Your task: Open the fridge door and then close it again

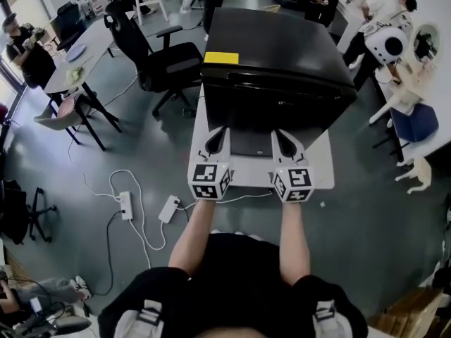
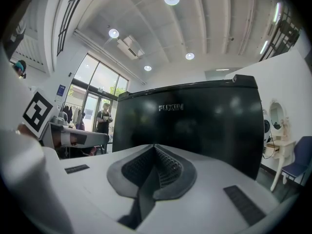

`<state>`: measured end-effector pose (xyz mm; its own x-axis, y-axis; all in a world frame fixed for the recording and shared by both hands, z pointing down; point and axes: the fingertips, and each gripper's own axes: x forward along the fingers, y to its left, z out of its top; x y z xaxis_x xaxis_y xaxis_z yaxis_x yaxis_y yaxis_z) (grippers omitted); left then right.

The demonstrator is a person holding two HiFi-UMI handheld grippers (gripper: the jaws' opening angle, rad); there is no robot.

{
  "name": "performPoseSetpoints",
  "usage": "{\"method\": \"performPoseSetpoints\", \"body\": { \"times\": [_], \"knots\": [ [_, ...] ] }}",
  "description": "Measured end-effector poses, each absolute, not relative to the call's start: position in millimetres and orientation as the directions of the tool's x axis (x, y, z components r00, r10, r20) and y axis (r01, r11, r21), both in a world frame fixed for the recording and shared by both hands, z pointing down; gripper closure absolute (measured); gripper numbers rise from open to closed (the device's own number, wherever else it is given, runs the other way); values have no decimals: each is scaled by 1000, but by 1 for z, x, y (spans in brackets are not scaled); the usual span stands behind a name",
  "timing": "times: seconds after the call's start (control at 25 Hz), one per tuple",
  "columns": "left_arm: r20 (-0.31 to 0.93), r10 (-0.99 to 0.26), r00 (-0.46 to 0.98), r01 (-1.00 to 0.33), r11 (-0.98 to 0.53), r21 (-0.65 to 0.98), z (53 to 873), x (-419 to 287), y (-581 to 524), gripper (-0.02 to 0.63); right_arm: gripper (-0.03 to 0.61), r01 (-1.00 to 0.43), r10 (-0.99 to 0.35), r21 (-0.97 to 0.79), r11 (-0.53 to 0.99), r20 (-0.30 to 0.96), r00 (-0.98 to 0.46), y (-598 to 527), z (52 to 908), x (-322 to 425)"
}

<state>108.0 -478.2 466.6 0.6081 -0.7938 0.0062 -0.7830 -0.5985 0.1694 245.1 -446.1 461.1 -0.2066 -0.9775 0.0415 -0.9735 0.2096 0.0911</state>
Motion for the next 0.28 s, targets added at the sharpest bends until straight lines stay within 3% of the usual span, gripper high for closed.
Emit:
{"method": "performPoseSetpoints", "body": {
  "times": [0.28],
  "knots": [
    [0,-794,607,-783,-598,172,465,111,-481,614,583,-969,-975,103,223,41,-220,-449,461,245]
  ]
}}
